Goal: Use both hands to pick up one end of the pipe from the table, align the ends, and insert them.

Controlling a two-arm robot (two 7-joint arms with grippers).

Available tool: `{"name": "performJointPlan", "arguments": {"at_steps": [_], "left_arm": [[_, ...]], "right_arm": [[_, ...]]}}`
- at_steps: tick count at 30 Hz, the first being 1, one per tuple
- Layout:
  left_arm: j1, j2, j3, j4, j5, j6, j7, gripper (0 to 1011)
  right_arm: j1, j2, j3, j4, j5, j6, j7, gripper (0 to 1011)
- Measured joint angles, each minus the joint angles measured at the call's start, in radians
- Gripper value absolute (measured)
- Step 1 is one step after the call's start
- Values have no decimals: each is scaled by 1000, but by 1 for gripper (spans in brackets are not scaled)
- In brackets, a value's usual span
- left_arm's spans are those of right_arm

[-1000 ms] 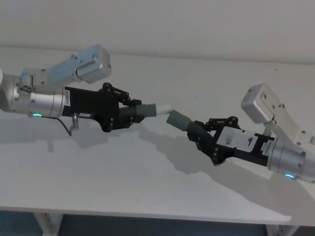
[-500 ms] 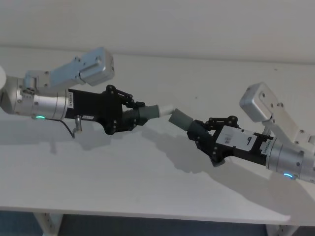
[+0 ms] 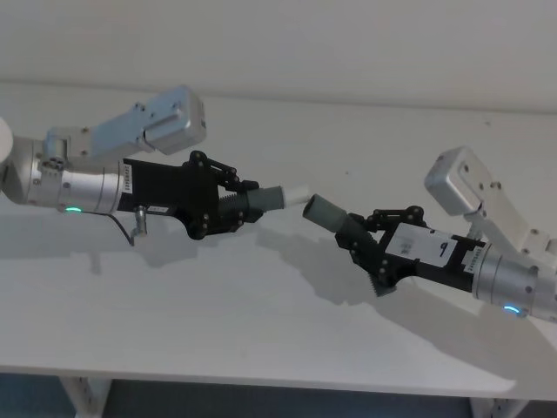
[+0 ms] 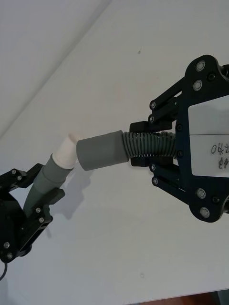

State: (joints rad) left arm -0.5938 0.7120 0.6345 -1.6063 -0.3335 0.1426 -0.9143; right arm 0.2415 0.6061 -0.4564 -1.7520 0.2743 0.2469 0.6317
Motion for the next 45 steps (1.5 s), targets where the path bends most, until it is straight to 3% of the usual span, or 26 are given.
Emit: {"name": "performJointPlan", "arguments": {"at_steps": [25,45], "left_arm": [[-19,26,26,-15,20,29,26,351],[-31,34,41,-8,6,22,23,351]], "right_arm": [[15,22,-16,17,11,-13,-9,278],[38,33,-45,24,6,-6,-17,278]]}}
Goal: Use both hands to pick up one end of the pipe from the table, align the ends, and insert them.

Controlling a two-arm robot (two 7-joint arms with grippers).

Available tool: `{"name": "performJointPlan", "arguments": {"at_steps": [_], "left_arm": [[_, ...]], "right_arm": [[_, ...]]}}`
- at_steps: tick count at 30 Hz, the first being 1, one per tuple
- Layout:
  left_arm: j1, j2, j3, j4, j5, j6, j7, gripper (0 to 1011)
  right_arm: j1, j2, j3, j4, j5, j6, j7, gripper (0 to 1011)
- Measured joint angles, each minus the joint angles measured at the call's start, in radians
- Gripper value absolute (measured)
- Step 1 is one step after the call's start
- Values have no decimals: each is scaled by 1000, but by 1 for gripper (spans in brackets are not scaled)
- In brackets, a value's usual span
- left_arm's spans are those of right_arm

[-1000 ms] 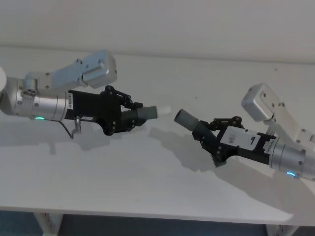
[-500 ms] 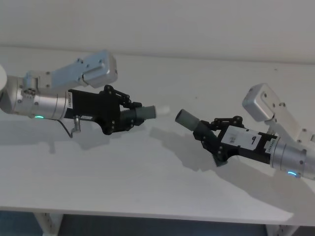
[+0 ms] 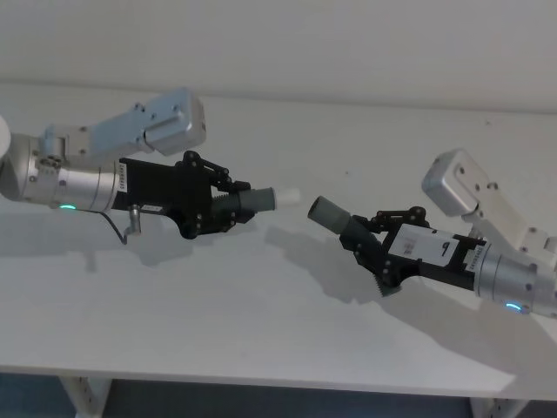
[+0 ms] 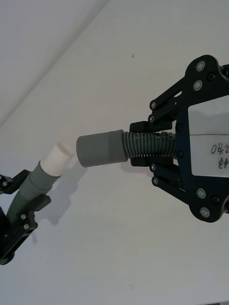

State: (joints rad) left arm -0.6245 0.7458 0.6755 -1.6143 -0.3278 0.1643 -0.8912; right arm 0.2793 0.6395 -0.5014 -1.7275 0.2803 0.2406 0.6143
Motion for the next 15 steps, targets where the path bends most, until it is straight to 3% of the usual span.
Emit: {"name": "performJointPlan", "arguments": {"at_steps": [15], "left_arm": [[2,18,5,-12,-18,1,0,351]], "right_arm": [[17,-2,-19,3,-1,33,-15,278]]}}
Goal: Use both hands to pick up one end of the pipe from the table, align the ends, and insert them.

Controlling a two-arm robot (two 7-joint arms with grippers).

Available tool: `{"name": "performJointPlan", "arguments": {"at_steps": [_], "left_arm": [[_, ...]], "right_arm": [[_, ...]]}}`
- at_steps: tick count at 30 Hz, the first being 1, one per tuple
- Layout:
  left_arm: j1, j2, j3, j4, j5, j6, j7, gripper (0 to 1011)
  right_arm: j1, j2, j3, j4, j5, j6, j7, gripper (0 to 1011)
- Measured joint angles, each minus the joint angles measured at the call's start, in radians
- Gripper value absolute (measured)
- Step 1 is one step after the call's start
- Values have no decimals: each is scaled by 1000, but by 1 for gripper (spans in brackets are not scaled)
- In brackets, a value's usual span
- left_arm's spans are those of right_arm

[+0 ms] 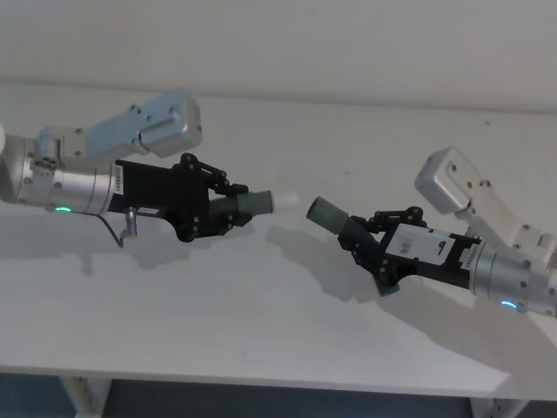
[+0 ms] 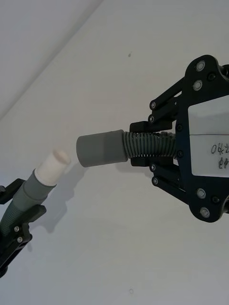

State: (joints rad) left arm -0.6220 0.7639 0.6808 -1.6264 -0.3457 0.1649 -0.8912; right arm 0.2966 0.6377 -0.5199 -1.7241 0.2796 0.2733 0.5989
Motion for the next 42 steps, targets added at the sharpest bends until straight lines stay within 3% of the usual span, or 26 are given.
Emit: {"name": "performJointPlan", "arguments": {"at_steps": [42], "left_arm": [[-41,-23,39,51,-24,-15,-2,351]], "right_arm": [[31,9,-33,17,28,4,-9,278]]}}
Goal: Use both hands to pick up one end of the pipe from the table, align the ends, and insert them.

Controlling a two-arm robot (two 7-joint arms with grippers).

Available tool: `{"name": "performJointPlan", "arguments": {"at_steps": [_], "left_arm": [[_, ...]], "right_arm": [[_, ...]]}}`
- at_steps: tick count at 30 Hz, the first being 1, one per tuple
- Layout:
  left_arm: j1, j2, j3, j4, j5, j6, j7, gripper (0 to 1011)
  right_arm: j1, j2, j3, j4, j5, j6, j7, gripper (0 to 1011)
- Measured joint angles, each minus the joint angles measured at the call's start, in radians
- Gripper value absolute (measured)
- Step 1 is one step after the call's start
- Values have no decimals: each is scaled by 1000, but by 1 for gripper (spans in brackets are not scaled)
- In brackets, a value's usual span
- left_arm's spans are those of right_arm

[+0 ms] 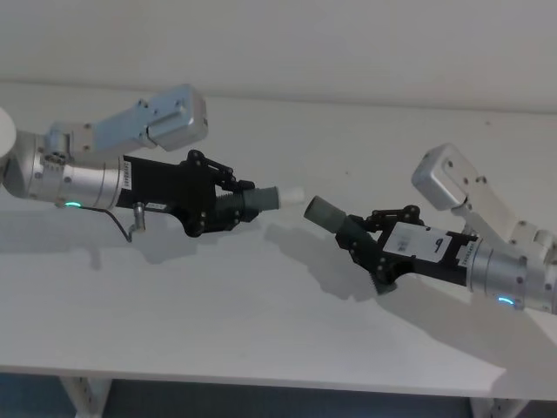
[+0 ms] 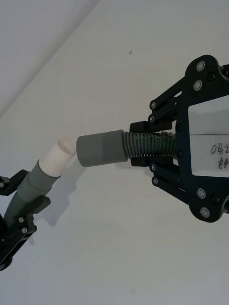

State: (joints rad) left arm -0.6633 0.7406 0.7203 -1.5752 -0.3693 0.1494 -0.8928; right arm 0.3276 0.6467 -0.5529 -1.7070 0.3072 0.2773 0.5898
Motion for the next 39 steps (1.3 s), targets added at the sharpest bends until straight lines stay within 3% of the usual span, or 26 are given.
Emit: {"name": "performJointPlan", "arguments": {"at_steps": [18,39], "left_arm": [[-2,-4,6,17,-14,-4,4,351],[-12,-22,18,44,-12,12,8,351]], "right_arm": [[14,-19,-4,17,-14,6,-8,278],[16,-3,-4,11,-7,-13,6,278]]}}
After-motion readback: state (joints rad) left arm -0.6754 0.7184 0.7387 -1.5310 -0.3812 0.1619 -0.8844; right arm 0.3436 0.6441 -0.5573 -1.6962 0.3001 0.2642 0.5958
